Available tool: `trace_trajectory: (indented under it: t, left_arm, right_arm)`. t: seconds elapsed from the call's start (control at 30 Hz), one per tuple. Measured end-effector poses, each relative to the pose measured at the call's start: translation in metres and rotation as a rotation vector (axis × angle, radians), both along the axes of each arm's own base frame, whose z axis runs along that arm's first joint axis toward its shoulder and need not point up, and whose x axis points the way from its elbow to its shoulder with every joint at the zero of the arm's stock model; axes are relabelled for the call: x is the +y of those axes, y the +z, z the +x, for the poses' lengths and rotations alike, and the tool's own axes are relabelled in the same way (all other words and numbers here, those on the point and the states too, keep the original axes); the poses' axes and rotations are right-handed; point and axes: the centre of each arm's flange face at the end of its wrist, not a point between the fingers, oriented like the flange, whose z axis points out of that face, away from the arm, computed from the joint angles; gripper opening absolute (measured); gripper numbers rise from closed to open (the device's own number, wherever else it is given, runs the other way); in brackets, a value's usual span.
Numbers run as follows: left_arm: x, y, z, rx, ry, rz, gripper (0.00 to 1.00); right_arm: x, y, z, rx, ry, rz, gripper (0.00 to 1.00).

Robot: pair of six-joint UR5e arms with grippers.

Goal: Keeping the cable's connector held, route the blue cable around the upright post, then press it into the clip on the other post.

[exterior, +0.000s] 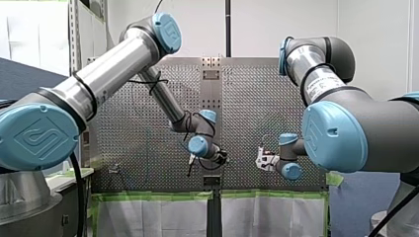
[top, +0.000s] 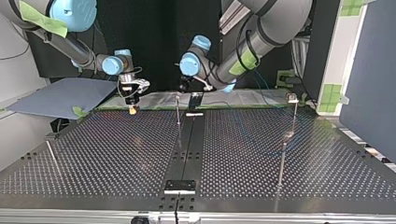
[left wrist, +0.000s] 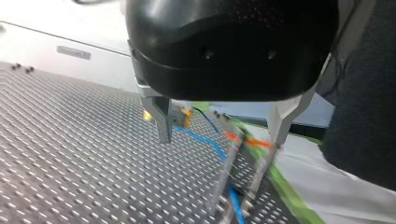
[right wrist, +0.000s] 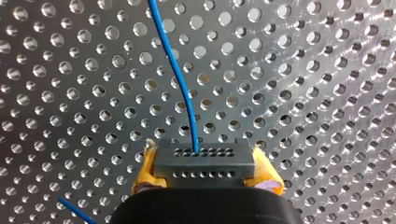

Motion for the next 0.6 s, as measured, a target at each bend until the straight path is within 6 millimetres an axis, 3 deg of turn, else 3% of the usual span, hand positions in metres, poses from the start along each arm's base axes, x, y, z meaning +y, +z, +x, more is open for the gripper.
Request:
trace_trajectory:
  t: [0.33, 0.6]
  left_arm:
    - [0.001, 0.035, -0.028, -0.053, 0.072, -0.113, 1.00]
    - [0.022, 0.057, -0.049, -0.033, 0.163, -0.165, 1.00]
  right_arm:
    - [0.000, 0.000, -0.001, 0.000, -0.001, 0.002, 0.00]
    - [0.000, 0.000, -0.001, -0.005, -0.002, 0.004, 0.00]
